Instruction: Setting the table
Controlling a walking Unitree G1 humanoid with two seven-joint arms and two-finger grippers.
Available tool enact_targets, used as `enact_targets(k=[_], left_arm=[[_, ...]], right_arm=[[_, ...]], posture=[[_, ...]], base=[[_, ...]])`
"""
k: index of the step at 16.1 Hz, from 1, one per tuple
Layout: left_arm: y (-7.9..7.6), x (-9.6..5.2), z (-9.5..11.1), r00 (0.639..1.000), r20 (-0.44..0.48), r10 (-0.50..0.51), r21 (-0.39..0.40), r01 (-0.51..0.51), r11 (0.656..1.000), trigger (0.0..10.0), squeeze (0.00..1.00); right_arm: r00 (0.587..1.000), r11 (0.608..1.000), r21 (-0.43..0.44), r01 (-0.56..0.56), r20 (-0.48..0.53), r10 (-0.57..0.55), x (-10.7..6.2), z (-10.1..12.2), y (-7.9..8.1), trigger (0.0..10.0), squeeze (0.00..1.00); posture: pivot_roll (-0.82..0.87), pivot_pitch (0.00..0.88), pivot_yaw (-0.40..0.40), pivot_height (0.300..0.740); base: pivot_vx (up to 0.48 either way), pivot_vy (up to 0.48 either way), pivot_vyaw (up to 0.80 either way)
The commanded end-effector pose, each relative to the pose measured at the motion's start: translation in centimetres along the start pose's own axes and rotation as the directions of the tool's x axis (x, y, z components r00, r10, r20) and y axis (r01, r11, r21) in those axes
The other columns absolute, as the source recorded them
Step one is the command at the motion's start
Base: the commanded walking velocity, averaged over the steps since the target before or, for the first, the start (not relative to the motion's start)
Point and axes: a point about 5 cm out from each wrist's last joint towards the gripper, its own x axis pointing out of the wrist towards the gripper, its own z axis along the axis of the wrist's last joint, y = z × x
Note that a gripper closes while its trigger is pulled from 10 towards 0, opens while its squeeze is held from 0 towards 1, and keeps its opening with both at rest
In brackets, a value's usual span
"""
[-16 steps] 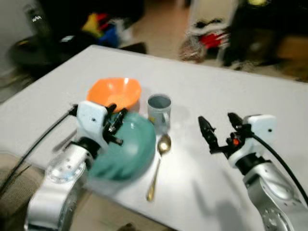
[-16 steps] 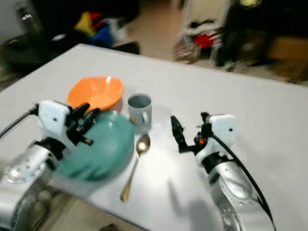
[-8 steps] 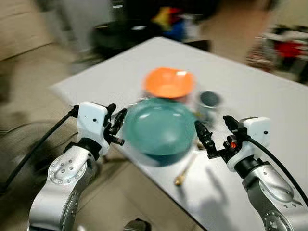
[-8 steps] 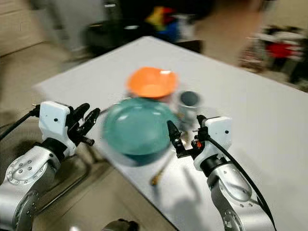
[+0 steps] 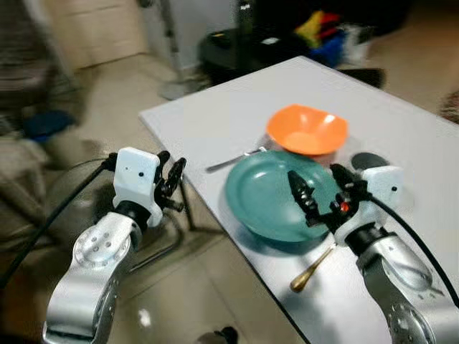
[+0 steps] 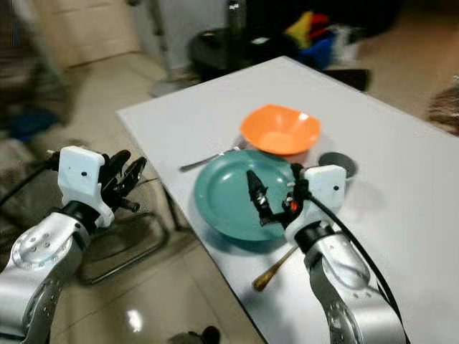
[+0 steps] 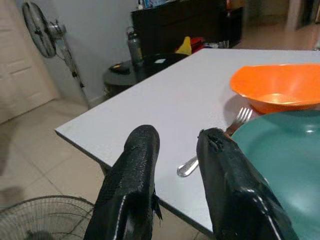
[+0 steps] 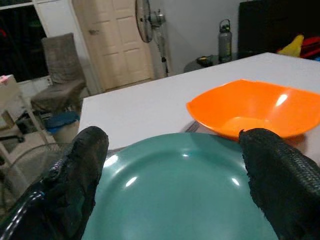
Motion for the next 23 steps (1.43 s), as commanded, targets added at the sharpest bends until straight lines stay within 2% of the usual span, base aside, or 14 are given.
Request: enact_targets(k=[1,9,19,23], left_arm=[[0.19,0.09,0.17,1.0,0.004,0.009,0.013,-0.009,1.0,10.0,0.0],[0.34,0.13,0.06,1.0,0.0,0.005,0.02,-0.005,1.0,10.0,0.0],[0.28,0.01,0.02,1.0,0.003,0.024,0.012,-0.024,1.0,10.0,0.0],[0.25,0.06,0.04,1.0,0.003,0.023,0.011,-0.023,1.0,10.0,0.0]], right_arm=[[1.0,1.0,0.015,0.009,0.01,-0.009,0.1,0.12,-0.09,10.0,1.0],[0.999,0.999,-0.038,0.03,-0.011,-0.03,0.33,0.04,-0.25,10.0,1.0],[1.0,1.0,-0.011,-0.021,-0.021,0.02,0.54,-0.04,-0.21,10.0,1.0],[0.997,0.997,-0.016,-0.075,-0.026,0.075,0.63,0.02,0.09,10.0,1.0]], posture=[[0.08,0.0,0.063,0.74],[0.08,0.0,0.057,0.74],[0.09,0.0,0.037,0.74],[0.1,0.0,0.032,0.74]], base=[[0.0,0.33,0.0],[0.0,0.329,0.0],[0.0,0.33,0.0],[0.0,0.33,0.2]])
